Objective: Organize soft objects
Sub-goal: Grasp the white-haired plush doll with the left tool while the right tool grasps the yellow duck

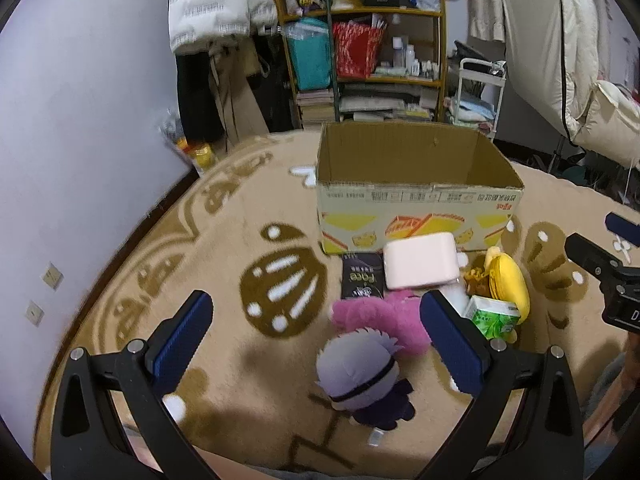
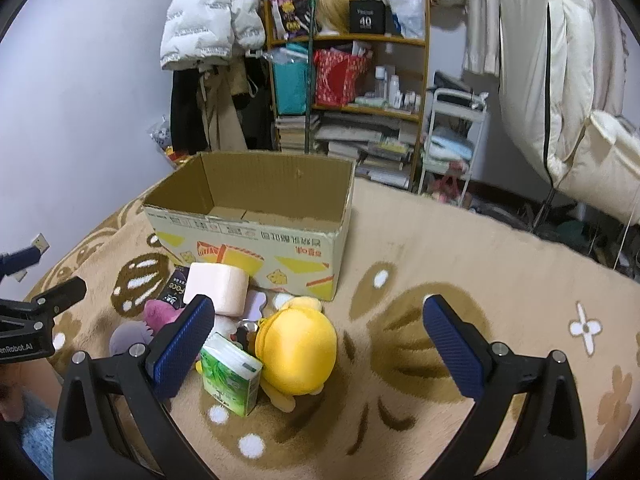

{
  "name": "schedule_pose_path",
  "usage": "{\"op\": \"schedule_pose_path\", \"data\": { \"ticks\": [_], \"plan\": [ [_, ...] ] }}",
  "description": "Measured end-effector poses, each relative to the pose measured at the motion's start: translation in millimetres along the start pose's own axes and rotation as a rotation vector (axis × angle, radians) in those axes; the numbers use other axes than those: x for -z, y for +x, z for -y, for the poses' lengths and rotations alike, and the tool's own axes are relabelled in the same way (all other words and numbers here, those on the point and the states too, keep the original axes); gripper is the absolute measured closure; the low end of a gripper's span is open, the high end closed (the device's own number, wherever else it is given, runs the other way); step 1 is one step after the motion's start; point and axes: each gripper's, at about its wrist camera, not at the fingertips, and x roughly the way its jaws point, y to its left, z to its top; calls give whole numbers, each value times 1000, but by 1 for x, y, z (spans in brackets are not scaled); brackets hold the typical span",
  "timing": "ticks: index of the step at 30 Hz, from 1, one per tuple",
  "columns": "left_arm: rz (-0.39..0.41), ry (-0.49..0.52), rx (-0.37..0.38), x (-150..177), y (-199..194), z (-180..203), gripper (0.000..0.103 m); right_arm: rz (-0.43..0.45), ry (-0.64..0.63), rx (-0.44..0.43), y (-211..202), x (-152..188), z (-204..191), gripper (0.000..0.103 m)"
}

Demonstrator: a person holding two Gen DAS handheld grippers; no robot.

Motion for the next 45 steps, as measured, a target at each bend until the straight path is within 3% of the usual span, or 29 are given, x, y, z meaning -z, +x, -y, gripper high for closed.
{"op": "schedule_pose_path", "data": {
  "ticks": [8, 19, 24, 39, 41, 44, 45],
  "plan": [
    [-148, -38, 77, -3, 31, 4, 1, -62, 84, -50, 24, -2, 10, 0],
    [-397, -145, 212, 1, 84, 2, 1, -158, 103, -64, 61, -1, 12, 0],
    [-476, -135, 202, 6, 102, 8, 1, -242, 152, -123, 88, 3, 10, 0],
    [-748, -193, 178, 21, 156, 2, 2, -454, 178, -118, 138, 30, 14, 0],
    [-752, -192, 173, 20, 158, 2, 3, -465, 159, -124, 139, 31, 10, 0],
    [-769, -171, 171, 23, 164, 6, 16, -471, 155, -169, 138, 31, 8, 14],
    [-776, -156, 172, 23, 165, 8, 27, -470, 154, -179, 137, 31, 7, 20]
  ]
}}
